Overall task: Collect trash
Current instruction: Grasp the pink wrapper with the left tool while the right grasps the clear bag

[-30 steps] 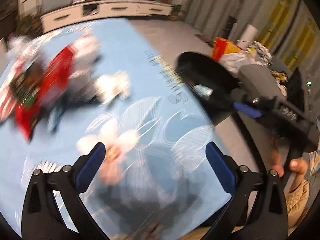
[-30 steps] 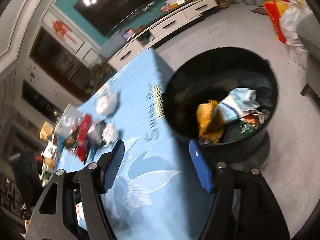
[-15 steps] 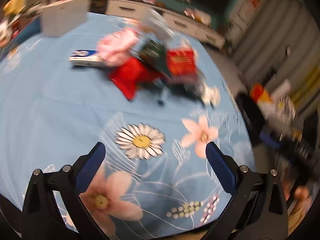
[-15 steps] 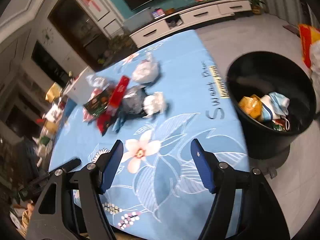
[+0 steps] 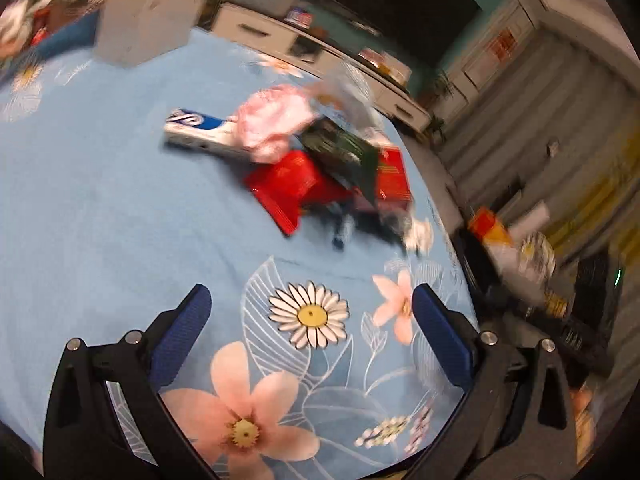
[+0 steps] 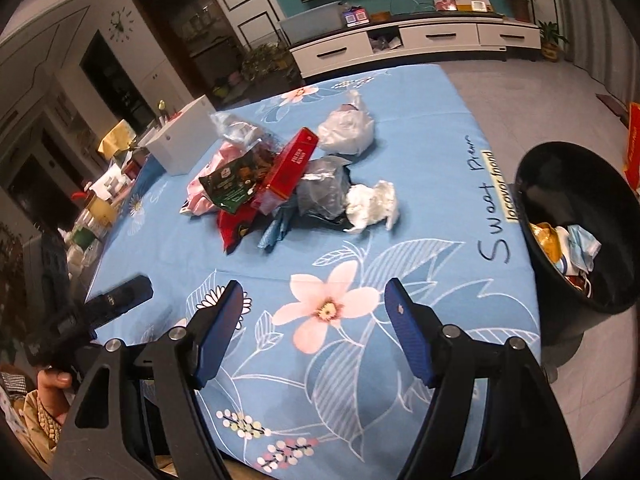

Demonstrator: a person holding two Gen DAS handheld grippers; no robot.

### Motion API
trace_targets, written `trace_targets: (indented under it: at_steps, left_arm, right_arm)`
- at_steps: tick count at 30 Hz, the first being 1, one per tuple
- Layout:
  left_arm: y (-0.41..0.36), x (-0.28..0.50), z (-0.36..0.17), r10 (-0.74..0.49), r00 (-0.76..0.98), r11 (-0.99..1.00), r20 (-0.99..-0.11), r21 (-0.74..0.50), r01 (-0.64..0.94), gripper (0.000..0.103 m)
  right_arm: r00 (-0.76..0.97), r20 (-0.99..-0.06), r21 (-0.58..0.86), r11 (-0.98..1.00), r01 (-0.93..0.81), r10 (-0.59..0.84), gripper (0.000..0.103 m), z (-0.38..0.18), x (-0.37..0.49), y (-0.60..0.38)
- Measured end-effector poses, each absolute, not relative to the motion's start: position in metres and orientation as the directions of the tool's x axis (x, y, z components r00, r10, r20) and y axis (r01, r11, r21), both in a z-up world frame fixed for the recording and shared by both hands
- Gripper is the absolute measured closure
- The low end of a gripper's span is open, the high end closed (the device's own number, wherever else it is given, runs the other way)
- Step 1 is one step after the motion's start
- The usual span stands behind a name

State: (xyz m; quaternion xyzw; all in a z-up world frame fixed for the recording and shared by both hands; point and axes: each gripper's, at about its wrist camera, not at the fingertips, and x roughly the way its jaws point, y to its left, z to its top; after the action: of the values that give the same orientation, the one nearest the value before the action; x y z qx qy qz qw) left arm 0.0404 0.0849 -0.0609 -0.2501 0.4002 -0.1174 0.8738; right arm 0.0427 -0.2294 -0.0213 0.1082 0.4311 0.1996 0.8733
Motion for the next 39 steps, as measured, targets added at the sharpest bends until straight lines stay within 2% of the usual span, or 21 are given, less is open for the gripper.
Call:
trace_targets:
  at_steps: [2,7,15,27,31,32,35,37,38,39]
  left_arm:
    - [0.096,0.041,-0.062,-0.444,0.682,0.795,-0.581,-0.606,0.002,0.003]
    - [0.093,0.059,-0.062,-0.327,0.672,0.872,-0.665,-0.486,-0.057,0.003]
    - [0.098,0.098,-0.063,-0.247,0.679,0.905,-0.692,-0.415,-0.094,0.003]
    - [0.116,0.157,-0.062,-0.265,0.715,0.875,-0.647,-0.473,-0.103,0.003]
    - [0.115,0.172,-0.063,-0.261,0.718,0.881,-0.646,-0.464,-0.097,0.003]
    - [0.114,0.175,-0.063,-0.260,0.716,0.882,-0.648,-0.460,-0.096,0.004]
    - [0.114,0.177,-0.066,-0.266,0.709,0.882,-0.653,-0.462,-0.094,0.017]
    - [0.115,0.180,-0.070,-0.276,0.703,0.877,-0.655,-0.472,-0.095,0.021]
    - [0.116,0.181,-0.072,-0.279,0.699,0.875,-0.658,-0.474,-0.096,0.025]
    - [0.115,0.181,-0.073,-0.283,0.696,0.875,-0.661,-0.475,-0.095,0.033]
  right_arm:
    - [0.543,-0.712,0.356,0.895,-0.269,0.446,0.031,-0.021,0.047,-0.223]
    - [0.546,-0.704,0.341,0.890,-0.302,0.455,0.031,-0.017,0.057,-0.207]
    - [0.552,-0.691,0.316,0.882,-0.351,0.467,0.031,-0.009,0.093,-0.184]
    - [0.569,-0.645,0.306,0.855,-0.418,0.510,0.031,0.004,0.162,-0.136]
    - [0.587,-0.633,0.258,0.852,-0.455,0.505,0.031,0.010,0.183,-0.112]
    - [0.588,-0.636,0.244,0.853,-0.461,0.500,0.031,0.010,0.187,-0.106]
    - [0.577,-0.659,0.211,0.854,-0.475,0.483,0.031,0.005,0.203,-0.089]
    - [0.573,-0.670,0.192,0.856,-0.479,0.471,0.032,0.002,0.210,-0.081]
    - [0.572,-0.676,0.183,0.858,-0.480,0.464,0.034,0.000,0.212,-0.078]
    - [0.569,-0.681,0.178,0.857,-0.483,0.462,0.042,-0.002,0.212,-0.076]
